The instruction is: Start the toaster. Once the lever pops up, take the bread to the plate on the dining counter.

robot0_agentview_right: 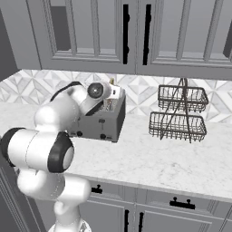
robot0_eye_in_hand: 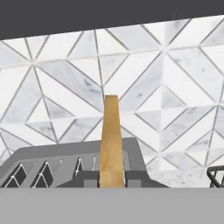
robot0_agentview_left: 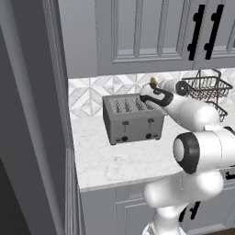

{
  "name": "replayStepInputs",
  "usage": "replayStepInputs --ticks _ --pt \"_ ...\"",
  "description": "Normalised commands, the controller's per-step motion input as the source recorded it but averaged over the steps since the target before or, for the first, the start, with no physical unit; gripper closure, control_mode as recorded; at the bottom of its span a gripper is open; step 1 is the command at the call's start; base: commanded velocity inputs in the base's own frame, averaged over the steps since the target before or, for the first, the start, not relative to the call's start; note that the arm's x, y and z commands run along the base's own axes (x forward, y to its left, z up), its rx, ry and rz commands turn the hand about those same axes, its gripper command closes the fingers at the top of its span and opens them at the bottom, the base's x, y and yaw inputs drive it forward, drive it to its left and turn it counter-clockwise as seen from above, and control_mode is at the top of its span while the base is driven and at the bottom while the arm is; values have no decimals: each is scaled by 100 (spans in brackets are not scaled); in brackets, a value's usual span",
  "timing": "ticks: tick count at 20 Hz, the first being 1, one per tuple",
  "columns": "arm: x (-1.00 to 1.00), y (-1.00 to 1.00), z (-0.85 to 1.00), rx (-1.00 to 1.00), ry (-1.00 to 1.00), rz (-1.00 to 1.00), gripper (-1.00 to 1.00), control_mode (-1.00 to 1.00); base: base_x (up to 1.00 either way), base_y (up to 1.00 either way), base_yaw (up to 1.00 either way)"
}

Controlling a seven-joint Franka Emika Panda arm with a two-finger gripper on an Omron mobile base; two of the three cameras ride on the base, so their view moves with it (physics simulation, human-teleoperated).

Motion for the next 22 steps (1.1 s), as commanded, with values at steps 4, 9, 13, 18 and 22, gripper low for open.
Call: replayStepInputs --ticks 4,9,13,18,22 --pt "-100 0 24 0 1 0 100 -100 0 0 0" --pt "-100 -1 49 0 0 0 100 -100 0 0 0" --pt "-100 0 58 0 11 0 100 -100 0 0 0" --pt "-90 0 47 1 22 0 100 -100 0 0 0" --pt "-70 0 15 0 29 0 100 -100 0 0 0"
